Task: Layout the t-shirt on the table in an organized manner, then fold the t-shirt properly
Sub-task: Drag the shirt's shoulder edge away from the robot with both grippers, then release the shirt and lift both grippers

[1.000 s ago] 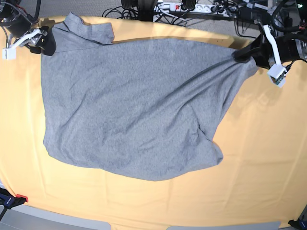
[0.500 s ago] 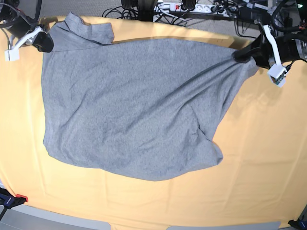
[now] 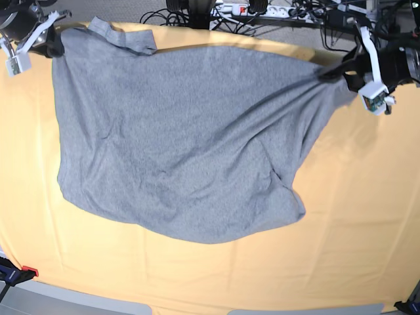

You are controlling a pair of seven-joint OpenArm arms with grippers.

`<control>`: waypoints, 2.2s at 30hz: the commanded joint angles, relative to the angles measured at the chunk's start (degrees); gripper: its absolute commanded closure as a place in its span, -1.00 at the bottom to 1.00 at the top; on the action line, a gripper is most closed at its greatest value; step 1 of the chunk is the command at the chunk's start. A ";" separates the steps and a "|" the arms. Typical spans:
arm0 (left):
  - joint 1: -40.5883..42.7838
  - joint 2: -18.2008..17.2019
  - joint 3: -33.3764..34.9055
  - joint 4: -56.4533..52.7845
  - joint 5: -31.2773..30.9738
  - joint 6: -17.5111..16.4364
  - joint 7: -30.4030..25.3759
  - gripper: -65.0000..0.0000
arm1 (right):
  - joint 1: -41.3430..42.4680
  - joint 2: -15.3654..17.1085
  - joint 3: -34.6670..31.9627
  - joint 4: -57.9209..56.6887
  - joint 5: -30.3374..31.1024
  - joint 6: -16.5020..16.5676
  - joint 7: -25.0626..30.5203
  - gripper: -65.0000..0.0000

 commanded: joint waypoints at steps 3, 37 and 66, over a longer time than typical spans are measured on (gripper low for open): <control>2.19 -2.01 -0.52 2.23 -1.34 -0.30 -0.79 1.00 | -2.54 2.29 0.48 1.62 -0.66 0.30 0.61 1.00; 16.94 -8.37 -9.84 2.54 -1.34 -0.30 -0.79 1.00 | -11.43 7.17 2.25 6.49 -1.68 0.30 -5.16 1.00; -4.87 -1.88 -11.76 -1.86 19.63 8.92 -14.97 -0.52 | -8.15 10.99 6.43 8.46 -1.73 -2.84 8.96 -0.21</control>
